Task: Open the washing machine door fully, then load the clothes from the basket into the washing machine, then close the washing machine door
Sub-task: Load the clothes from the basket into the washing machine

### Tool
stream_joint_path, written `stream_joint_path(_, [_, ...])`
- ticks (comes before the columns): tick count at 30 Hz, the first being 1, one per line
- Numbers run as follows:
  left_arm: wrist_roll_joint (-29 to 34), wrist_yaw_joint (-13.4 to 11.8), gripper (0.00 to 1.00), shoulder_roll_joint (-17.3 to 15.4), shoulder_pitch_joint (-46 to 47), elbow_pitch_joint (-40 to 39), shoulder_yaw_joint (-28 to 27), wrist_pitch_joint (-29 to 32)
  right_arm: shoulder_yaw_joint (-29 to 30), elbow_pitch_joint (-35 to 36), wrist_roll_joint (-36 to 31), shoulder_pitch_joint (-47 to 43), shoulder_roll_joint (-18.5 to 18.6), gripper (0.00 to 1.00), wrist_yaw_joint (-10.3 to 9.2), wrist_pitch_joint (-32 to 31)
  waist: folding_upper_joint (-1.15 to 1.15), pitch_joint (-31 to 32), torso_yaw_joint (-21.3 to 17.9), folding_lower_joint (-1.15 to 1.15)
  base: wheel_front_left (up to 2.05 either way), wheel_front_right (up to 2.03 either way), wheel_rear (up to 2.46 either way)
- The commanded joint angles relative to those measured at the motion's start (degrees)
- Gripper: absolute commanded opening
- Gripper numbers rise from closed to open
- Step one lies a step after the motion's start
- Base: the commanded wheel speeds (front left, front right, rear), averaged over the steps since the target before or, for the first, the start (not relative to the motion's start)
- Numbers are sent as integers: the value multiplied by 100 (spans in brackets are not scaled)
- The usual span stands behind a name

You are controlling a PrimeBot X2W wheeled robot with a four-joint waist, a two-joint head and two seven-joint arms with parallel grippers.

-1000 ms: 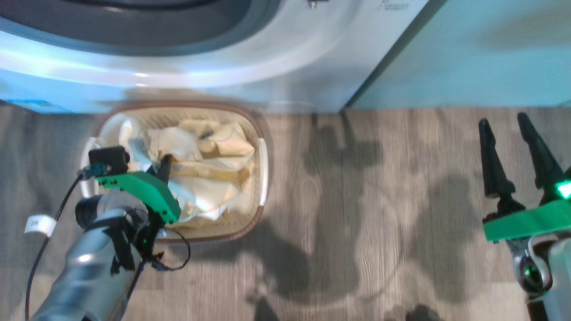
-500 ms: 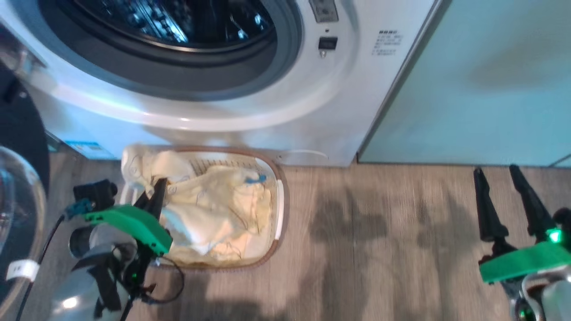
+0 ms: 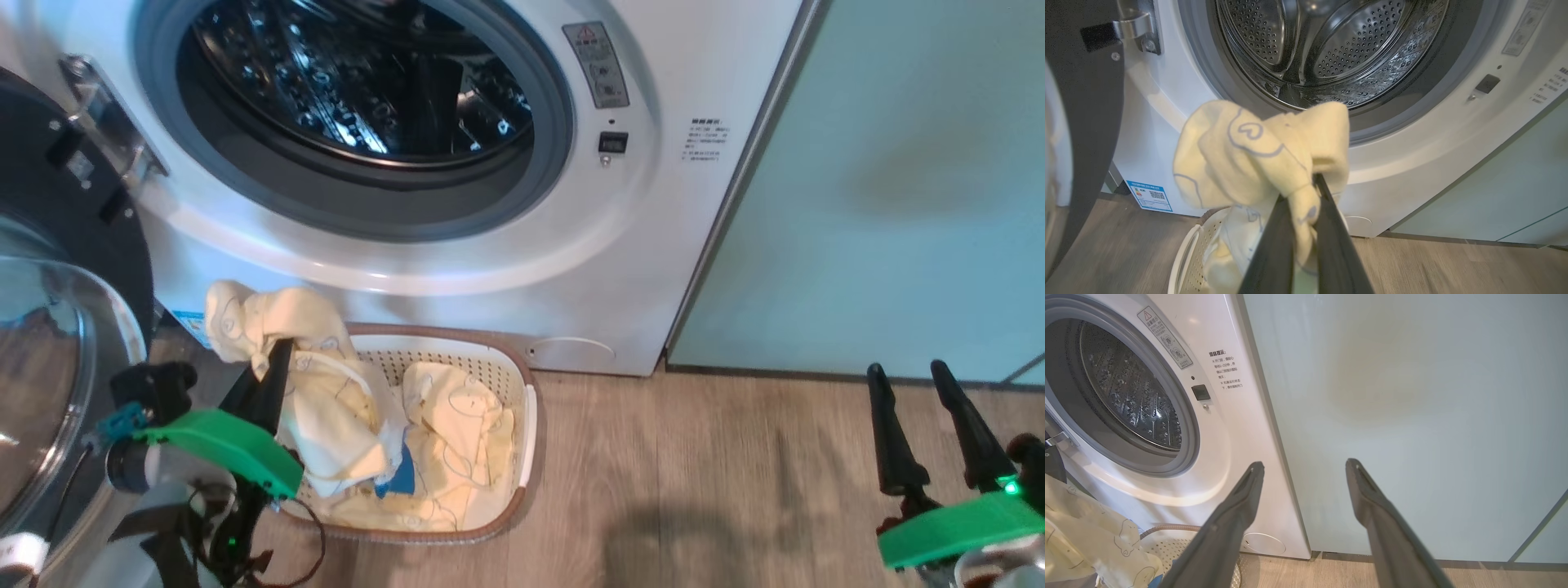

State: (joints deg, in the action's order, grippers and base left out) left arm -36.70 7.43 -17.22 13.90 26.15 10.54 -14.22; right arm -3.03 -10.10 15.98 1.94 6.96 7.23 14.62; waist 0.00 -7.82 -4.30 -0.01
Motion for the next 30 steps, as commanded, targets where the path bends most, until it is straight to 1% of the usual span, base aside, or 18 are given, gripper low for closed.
stream_joint_path(1, [93, 5, 0, -205, 107, -252, -302, -77, -66, 203, 3, 11, 36, 100, 25, 38, 0, 96, 37, 1, 0, 0, 0])
stream_joint_path(7, [286, -50, 0, -188, -145, -559, -555, -77, -32, 245, -14, -86, -3, 100, 25, 38, 0, 226, 70, 1, 0, 0, 0])
stream_joint_path(16, [378, -72, 0, -154, -257, -778, -681, -77, 27, 281, -30, -133, -28, 100, 25, 38, 0, 265, 67, 1, 0, 0, 0])
stream_joint_path(25, [425, -78, 0, -75, -200, -919, -694, -77, 65, 284, -22, -128, -50, 100, 25, 38, 0, 193, 52, 1, 0, 0, 0])
stream_joint_path(30, [421, -62, 0, -107, 23, -927, -564, 51, 44, 300, -22, -60, -66, 100, 25, 38, 0, 58, 23, 1, 0, 0, 0])
